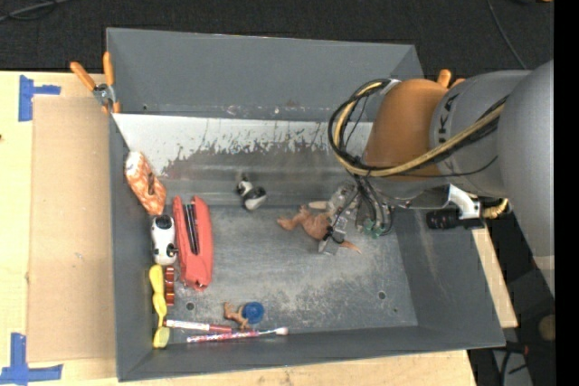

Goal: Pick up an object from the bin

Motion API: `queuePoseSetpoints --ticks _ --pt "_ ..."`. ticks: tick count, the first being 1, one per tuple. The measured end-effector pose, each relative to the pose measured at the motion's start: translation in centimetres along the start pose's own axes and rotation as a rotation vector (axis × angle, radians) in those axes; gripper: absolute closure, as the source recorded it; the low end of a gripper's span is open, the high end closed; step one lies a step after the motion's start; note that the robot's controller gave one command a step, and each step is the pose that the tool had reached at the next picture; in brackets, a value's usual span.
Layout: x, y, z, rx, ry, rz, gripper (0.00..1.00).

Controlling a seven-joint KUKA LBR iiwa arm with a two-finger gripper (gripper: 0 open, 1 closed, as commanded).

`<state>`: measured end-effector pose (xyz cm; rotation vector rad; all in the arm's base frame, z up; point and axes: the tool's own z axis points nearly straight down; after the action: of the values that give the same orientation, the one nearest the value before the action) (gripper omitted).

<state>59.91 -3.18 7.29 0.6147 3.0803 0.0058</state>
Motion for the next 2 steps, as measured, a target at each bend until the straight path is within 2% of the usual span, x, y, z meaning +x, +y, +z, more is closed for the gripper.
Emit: queuePoseSetpoints --ticks 1,2 --pt "0.6 -0.6 -6.5 0.002 0.006 0.029 1.00" --pt "0.6 -0.6 -4.7 0.000 -0.002 0.020 1.00"
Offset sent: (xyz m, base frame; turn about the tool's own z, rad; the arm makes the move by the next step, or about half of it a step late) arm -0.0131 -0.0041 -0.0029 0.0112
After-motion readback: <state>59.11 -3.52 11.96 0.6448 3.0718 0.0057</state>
